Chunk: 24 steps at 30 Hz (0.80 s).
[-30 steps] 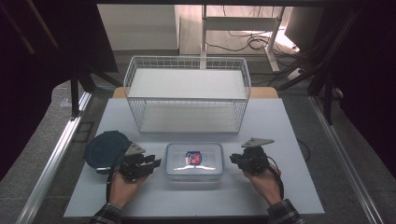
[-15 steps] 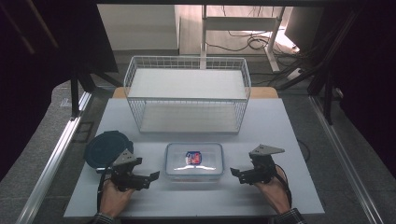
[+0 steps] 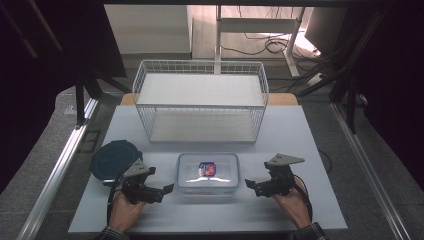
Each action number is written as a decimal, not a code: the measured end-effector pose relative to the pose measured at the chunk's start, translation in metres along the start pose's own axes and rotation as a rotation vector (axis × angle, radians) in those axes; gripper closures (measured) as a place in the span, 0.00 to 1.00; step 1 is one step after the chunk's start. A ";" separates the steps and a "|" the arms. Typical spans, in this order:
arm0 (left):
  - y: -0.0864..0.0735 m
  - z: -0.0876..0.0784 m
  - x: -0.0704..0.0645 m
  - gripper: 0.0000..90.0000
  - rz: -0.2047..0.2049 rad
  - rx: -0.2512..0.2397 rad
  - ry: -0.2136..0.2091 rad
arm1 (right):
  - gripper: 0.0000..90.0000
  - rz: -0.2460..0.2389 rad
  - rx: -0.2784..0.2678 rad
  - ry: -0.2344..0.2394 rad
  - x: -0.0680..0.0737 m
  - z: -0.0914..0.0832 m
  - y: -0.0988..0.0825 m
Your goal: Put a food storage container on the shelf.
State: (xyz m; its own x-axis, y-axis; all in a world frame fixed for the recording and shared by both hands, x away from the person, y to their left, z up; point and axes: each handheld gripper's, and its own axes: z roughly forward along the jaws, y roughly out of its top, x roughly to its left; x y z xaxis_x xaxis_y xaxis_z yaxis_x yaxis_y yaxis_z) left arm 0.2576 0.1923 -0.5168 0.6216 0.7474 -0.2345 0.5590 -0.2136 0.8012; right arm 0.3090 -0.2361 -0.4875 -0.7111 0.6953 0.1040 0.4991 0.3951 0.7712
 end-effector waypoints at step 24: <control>0.047 0.054 0.004 0.01 -0.013 0.145 -0.192 | 0.00 0.051 0.107 0.132 0.020 0.046 0.036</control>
State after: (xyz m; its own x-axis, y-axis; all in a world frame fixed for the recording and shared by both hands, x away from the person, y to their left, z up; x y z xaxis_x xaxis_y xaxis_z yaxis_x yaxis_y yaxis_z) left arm 0.3161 0.1513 -0.5096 0.6993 0.6203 -0.3554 0.6316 -0.3031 0.7136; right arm 0.3351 -0.1808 -0.4867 -0.7387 0.6342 0.2281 0.5810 0.4276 0.6925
